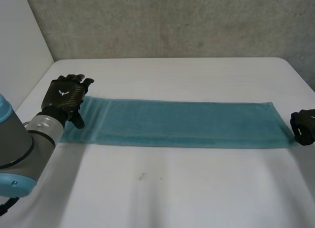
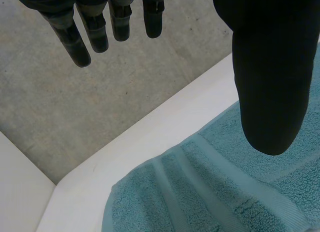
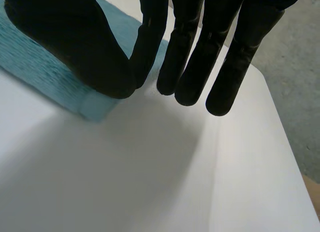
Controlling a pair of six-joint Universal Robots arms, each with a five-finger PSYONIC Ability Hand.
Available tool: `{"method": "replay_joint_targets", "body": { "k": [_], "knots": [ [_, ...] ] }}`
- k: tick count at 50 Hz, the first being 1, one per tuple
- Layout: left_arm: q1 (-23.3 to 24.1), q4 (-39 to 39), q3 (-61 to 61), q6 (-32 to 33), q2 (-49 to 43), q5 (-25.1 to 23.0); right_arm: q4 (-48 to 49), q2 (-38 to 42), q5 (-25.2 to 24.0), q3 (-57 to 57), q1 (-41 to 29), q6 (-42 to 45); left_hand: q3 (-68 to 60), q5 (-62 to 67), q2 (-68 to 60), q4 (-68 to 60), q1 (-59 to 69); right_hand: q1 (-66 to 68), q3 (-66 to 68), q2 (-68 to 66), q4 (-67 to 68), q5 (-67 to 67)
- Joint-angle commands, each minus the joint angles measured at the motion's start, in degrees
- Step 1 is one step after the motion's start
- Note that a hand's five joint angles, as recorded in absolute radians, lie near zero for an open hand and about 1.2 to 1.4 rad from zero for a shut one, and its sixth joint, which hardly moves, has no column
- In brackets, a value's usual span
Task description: Fold the laundry
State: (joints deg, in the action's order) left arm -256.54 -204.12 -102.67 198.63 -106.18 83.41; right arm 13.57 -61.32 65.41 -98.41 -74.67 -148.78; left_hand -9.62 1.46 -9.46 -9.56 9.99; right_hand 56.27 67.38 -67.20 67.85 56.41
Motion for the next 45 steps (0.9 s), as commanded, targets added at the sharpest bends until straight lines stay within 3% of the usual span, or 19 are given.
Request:
{"method": "replay_joint_targets", "body": {
  "k": [1, 8, 31, 39, 41, 45],
  "knots": [
    [-0.1, 0.0, -0.2, 0.0, 0.1, 0.0, -2.9, 0.9, -0.4, 0.3, 2.2, 0.5, -0.4, -1.5, -0.5, -0.4, 0.0, -3.2, -14.3, 14.1, -14.8, -13.3],
    [-0.1, 0.0, -0.7, 0.0, 0.1, 0.0, -3.4, 0.9, -1.2, 0.0, 2.2, 0.5, -0.4, -1.5, -0.5, -0.4, 0.0, -12.4, -23.5, 23.3, -23.9, -22.5],
    [0.1, -0.2, -0.9, 0.0, 0.1, 0.0, -2.5, -0.7, -6.5, -3.4, 2.1, -0.5, -0.4, -1.5, -0.5, -0.4, 0.0, -11.9, -23.0, 22.8, -23.4, -22.0],
    [0.0, -0.2, -0.9, -0.1, 0.1, 0.0, -1.7, -0.2, -6.1, -2.1, 1.8, -0.5, -0.4, -1.5, -0.5, -0.4, 0.0, 2.4, -8.7, 8.5, -9.2, -7.7],
    [0.0, -0.2, -0.9, -0.1, 0.1, 0.0, -1.3, 0.1, -5.6, -1.2, 1.8, -0.5, -0.4, -1.5, -0.5, -0.4, 0.0, 21.5, 10.4, -10.6, 9.9, 11.3],
    [0.0, -0.2, -0.9, -0.1, 0.1, 0.0, -1.2, 0.9, -4.4, 0.1, 2.0, -0.5, -0.4, -1.5, -0.5, -0.4, 0.0, 23.7, 12.6, -12.8, 12.2, 13.6]
  ]
}}
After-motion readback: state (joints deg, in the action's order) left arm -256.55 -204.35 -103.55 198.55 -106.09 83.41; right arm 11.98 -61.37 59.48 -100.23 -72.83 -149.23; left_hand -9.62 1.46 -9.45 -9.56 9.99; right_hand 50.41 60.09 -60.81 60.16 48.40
